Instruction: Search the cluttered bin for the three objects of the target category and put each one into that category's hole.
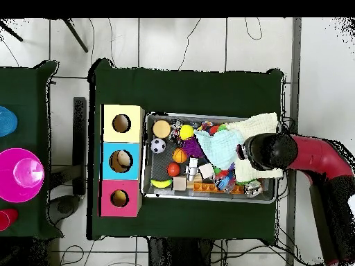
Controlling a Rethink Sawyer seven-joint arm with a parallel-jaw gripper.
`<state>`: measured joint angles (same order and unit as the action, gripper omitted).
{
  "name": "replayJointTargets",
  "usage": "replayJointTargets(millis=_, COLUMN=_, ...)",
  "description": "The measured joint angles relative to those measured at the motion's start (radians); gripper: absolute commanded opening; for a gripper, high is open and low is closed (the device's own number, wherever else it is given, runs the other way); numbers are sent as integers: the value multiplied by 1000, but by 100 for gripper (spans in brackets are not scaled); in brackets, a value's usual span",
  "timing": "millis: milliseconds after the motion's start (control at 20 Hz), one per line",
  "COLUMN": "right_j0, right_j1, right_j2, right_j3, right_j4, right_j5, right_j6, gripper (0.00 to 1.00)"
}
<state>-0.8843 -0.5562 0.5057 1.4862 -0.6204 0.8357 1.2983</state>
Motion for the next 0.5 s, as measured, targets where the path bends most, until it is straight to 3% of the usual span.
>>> replayJointTargets(millis=500, right_j0=-1, right_j1=35, right_j2=0, right_j3=33, right_j4=0, right_j5=-107, right_j6=0, gripper=100)
